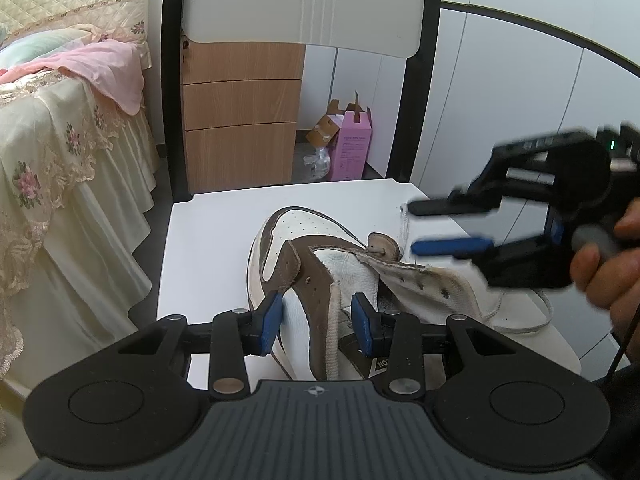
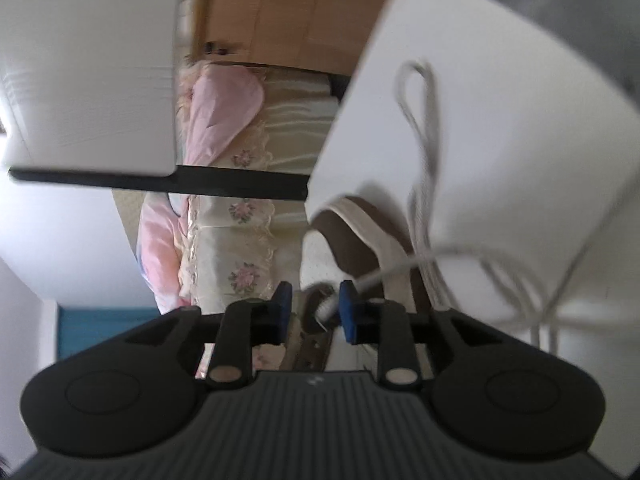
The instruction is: Lace up shoes with both hands
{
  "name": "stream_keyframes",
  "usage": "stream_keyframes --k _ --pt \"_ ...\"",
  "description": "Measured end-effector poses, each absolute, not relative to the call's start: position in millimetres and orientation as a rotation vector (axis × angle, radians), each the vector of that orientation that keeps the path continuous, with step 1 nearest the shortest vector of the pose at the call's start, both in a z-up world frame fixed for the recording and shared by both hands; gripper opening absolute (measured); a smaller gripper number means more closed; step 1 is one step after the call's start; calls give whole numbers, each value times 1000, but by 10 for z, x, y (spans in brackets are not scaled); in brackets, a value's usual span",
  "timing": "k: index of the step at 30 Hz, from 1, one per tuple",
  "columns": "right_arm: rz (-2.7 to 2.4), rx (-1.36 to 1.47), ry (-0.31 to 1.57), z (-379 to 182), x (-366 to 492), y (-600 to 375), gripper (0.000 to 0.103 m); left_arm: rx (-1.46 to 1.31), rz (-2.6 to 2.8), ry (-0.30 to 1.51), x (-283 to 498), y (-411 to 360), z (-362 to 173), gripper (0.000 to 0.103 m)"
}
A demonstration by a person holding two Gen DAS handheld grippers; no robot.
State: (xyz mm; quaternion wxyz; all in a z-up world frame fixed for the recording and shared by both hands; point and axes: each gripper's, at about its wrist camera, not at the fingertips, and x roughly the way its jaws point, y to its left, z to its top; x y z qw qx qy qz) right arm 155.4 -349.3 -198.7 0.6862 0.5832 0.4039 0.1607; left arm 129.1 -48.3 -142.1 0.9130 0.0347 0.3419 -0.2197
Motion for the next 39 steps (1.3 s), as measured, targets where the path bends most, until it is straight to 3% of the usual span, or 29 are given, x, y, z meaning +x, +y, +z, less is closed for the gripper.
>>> stream_keyframes --k 14,29,31,33,39 --pt "544 873 916 -1610 1793 -2985 28 74 -448 704 1268 -502 -1422 42" --pt "538 732 858 -1722 1712 -3023 26 78 -447 704 1254 -501 -1432 42" --pt "546 676 841 -1704 1688 -2990 22 81 -445 702 1256 -509 -1429 42" --pt "540 621 834 -1700 1675 -2951 12 86 -442 701 1254 -514 -1432 42" --pt "527 482 798 -1650 1615 -2832 10 99 -436 696 1245 -535 -1436 42"
